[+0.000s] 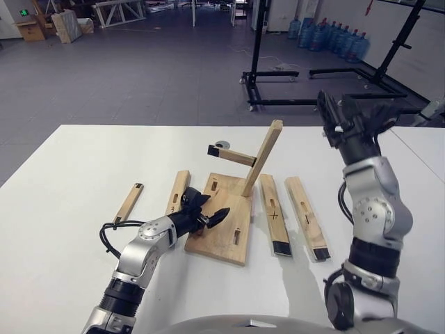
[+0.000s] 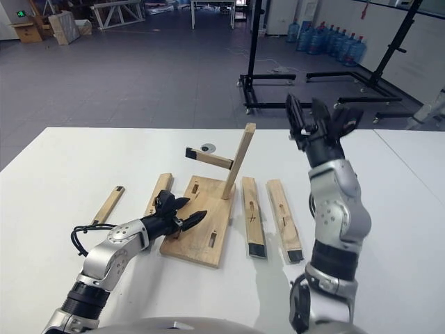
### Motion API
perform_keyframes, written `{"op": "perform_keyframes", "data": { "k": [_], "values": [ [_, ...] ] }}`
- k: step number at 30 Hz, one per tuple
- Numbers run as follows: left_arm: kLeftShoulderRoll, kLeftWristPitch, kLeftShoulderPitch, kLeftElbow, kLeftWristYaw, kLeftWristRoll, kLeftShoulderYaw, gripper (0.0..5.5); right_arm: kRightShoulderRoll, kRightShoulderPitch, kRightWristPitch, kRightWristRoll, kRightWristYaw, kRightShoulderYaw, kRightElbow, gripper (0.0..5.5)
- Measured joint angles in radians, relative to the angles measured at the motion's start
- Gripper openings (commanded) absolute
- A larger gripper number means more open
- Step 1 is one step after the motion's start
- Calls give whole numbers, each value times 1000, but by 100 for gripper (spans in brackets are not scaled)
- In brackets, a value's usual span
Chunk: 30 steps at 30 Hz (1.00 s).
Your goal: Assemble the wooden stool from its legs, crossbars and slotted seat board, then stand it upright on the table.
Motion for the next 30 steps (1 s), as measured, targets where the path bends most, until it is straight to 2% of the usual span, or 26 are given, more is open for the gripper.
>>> {"op": "perform_keyframes", "data": {
  "k": [6,11,15,24,30],
  "values": [
    [-74,-5,37,-22,115,14,1,429,-46,228,238,-152,-152,99,-141,366],
    [-131,-10,53,-32,192,37,-1,429,-82,405,539,-130,-160,160,-337,366],
    [-159,-15,70,-46,232,46,-2,429,-86,466,716,-131,-177,184,-405,366],
    [-164,56,130,-178,260,21,41,429,-86,502,823,-174,-178,185,-386,366],
    [-168,74,114,-234,260,2,46,429,-78,498,795,-181,-150,183,-309,264]
  ]
}}
